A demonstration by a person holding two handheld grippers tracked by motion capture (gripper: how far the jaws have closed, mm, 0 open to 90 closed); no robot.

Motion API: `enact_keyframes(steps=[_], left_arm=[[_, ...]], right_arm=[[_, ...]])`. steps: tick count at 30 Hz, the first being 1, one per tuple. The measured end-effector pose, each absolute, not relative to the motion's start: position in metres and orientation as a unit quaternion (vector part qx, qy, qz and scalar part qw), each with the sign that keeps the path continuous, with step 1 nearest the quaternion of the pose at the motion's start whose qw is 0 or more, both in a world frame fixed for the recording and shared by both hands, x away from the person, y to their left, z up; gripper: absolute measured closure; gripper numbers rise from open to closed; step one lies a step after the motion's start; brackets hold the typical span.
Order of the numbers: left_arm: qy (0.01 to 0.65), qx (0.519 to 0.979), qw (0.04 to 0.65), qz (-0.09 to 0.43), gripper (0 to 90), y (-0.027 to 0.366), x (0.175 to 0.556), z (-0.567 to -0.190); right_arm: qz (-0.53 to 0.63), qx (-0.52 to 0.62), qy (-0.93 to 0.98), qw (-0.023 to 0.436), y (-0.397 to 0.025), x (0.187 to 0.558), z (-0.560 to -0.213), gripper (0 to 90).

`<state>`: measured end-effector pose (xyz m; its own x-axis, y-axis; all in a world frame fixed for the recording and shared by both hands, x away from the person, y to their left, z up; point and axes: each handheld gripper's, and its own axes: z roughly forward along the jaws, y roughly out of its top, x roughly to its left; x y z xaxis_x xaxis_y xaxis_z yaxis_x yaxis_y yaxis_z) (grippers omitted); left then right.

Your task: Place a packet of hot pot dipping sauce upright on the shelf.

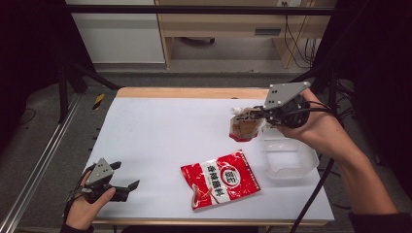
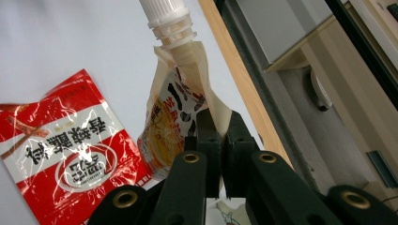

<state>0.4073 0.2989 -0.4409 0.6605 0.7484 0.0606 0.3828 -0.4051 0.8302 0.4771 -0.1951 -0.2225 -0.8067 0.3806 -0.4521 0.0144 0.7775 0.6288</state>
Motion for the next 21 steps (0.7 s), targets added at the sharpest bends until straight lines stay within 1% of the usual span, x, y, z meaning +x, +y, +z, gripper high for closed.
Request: enact_keyframes(steps=[11, 21], left_arm=[[0.350, 0.814, 0.412, 0.212, 6.1, 0.298, 0.410, -0.445], [0.353, 0.815, 0.408, 0.210, 6.5, 0.298, 0.411, -0.448]], right_arm=[[0.300, 0.151, 0.891, 0.304, -0.236, 0.485, -0.235, 88.0], [0.290, 0.187, 0.887, 0.306, -0.273, 0.499, -0.270, 88.1]])
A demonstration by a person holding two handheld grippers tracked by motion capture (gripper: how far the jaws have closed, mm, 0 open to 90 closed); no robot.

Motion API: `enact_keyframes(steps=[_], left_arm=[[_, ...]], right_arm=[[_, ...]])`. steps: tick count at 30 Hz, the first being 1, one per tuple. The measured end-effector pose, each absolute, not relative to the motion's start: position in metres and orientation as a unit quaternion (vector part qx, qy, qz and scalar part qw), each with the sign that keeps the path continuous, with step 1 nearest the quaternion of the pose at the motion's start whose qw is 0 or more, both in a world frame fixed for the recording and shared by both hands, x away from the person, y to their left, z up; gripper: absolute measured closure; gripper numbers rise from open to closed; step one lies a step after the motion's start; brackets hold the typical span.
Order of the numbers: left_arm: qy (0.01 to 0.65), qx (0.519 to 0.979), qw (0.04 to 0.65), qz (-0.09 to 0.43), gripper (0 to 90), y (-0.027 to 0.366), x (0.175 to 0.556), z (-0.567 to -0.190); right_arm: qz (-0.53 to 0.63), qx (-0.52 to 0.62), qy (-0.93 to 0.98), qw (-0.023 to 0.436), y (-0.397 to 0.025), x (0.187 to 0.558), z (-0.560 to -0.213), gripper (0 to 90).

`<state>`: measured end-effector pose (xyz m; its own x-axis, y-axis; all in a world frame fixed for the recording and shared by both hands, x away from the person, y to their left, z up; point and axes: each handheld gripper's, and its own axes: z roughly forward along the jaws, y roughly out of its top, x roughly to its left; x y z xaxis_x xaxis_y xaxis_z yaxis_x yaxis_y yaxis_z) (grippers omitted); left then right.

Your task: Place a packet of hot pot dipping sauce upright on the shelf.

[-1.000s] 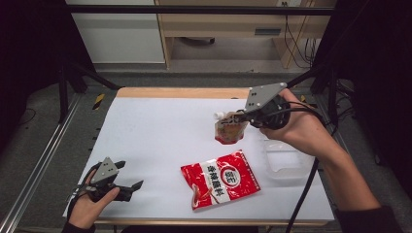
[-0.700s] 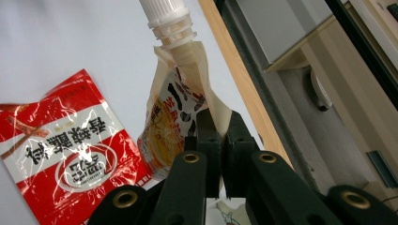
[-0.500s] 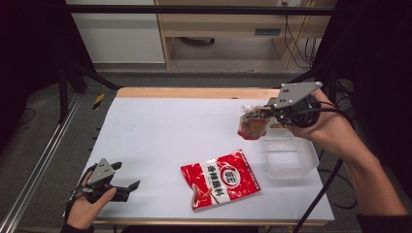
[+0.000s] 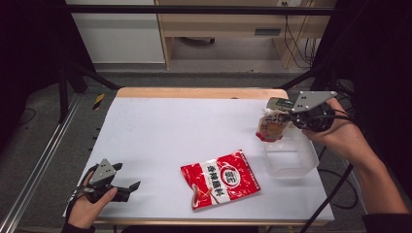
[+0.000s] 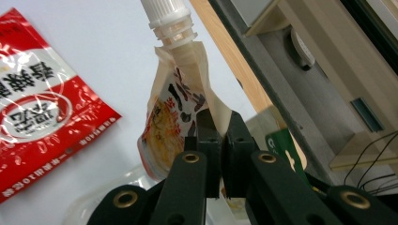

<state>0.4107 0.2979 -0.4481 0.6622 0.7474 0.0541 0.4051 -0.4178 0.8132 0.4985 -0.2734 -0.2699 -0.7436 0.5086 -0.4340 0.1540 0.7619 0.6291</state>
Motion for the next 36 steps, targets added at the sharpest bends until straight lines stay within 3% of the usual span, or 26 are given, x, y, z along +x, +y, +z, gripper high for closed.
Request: enact_keyframes(steps=[16, 36], left_arm=[[0.352, 0.819, 0.402, 0.209, 6.5, 0.298, 0.413, -0.450], [0.352, 0.819, 0.399, 0.216, 6.6, 0.299, 0.413, -0.449]], right_arm=[[0.277, 0.222, 0.882, 0.311, -0.304, 0.531, -0.297, 87.9], [0.272, 0.235, 0.889, 0.285, -0.306, 0.543, -0.321, 87.7]])
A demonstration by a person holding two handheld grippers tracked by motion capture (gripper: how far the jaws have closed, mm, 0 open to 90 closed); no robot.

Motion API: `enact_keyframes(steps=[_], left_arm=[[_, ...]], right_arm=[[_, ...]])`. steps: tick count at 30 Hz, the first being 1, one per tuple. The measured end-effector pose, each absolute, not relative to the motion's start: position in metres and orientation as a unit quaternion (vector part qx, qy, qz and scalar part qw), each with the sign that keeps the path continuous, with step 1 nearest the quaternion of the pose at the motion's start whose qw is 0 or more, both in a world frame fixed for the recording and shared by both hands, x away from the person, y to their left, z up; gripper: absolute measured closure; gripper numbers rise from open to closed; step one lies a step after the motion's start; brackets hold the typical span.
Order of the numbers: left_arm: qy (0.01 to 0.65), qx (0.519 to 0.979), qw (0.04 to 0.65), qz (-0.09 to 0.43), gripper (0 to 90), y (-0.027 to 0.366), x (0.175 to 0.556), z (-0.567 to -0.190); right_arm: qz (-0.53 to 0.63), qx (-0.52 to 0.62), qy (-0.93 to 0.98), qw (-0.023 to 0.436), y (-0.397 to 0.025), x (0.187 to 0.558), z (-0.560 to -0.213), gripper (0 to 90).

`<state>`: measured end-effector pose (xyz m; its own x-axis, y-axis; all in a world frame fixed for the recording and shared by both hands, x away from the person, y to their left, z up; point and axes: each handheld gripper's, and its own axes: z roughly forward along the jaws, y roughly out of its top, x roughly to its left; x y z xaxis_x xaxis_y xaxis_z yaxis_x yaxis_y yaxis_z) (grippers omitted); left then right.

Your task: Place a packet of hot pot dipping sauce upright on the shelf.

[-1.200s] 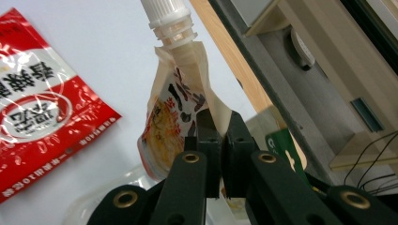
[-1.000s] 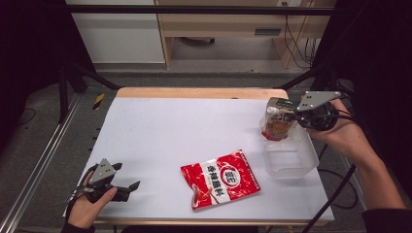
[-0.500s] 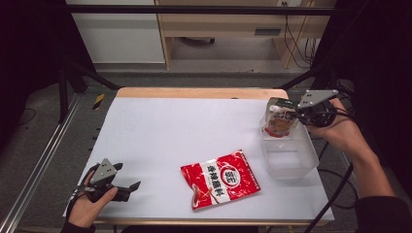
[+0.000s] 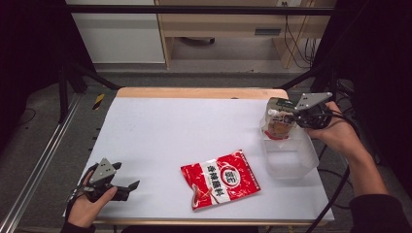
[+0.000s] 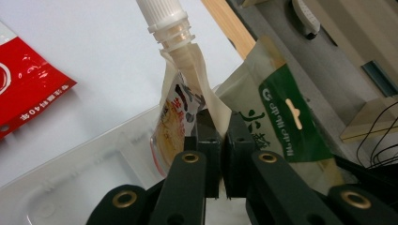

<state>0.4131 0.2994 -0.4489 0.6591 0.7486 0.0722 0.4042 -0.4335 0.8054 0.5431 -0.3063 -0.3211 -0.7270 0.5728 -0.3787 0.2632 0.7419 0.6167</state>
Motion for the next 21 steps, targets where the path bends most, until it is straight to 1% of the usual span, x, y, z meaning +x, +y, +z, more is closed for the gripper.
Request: enact_keyframes(steps=[14, 21], left_arm=[[0.347, 0.824, 0.395, 0.212, 6.6, 0.297, 0.412, -0.450], [0.346, 0.827, 0.390, 0.211, 6.6, 0.295, 0.413, -0.451]], right_arm=[[0.264, 0.248, 0.895, 0.262, -0.307, 0.549, -0.344, 87.5], [0.273, 0.255, 0.892, 0.255, -0.307, 0.550, -0.349, 87.3]])
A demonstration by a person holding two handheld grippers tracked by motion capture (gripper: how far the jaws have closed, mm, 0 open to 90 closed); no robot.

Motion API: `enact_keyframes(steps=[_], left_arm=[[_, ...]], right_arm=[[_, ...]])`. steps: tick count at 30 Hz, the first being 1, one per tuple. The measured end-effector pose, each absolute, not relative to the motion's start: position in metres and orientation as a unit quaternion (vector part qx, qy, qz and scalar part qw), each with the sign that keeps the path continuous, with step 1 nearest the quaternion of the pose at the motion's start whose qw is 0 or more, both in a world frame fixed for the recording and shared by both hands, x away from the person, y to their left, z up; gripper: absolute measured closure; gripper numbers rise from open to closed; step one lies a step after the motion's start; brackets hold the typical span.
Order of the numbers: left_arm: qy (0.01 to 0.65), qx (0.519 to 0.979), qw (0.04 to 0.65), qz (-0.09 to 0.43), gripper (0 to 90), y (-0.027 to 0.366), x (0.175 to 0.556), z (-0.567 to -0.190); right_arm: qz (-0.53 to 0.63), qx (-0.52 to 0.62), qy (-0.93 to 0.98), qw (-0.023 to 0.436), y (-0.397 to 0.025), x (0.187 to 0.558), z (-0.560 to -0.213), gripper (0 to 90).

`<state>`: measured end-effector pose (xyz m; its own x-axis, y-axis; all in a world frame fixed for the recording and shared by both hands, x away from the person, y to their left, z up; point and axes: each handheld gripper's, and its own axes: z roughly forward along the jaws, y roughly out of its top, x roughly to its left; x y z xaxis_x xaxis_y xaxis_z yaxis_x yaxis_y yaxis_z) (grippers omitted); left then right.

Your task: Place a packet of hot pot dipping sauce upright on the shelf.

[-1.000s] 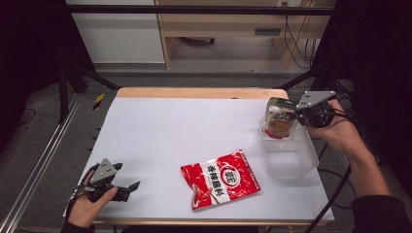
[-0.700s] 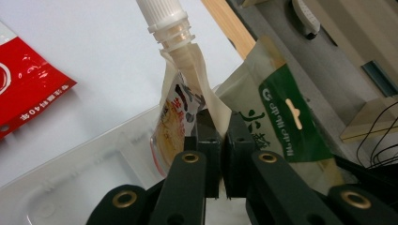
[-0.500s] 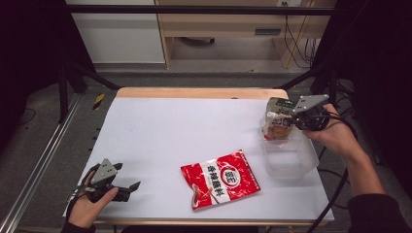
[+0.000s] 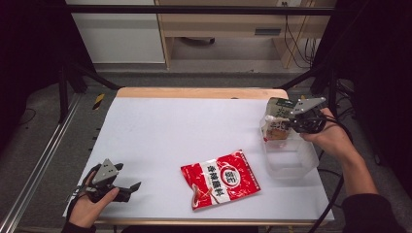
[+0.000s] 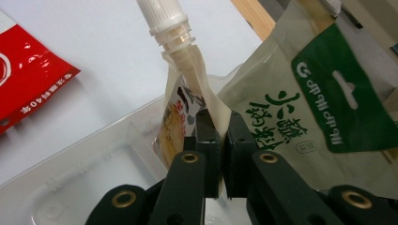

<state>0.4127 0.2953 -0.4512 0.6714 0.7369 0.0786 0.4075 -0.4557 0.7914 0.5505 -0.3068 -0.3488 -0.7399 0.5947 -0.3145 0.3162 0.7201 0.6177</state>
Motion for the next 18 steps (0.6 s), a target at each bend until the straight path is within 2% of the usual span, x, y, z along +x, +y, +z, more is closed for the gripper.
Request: enact_keyframes(steps=[8, 14, 16, 18], left_arm=[[0.346, 0.827, 0.390, 0.211, 6.6, 0.2962, 0.4126, -0.4512], [0.344, 0.828, 0.389, 0.210, 6.6, 0.2949, 0.4122, -0.4513], [0.343, 0.828, 0.390, 0.210, 6.6, 0.2945, 0.4119, -0.4510], [0.343, 0.828, 0.392, 0.208, 6.6, 0.2936, 0.4118, -0.4513]], right_arm=[[0.277, 0.278, 0.884, 0.255, -0.3099, 0.5515, -0.3544, 84.0], [0.252, 0.305, 0.881, 0.262, -0.3032, 0.5515, -0.3552, 53.7], [0.257, 0.308, 0.876, 0.267, -0.3014, 0.5498, -0.3541, 48.1], [0.259, 0.314, 0.871, 0.275, -0.3007, 0.5490, -0.3519, 38.6]])
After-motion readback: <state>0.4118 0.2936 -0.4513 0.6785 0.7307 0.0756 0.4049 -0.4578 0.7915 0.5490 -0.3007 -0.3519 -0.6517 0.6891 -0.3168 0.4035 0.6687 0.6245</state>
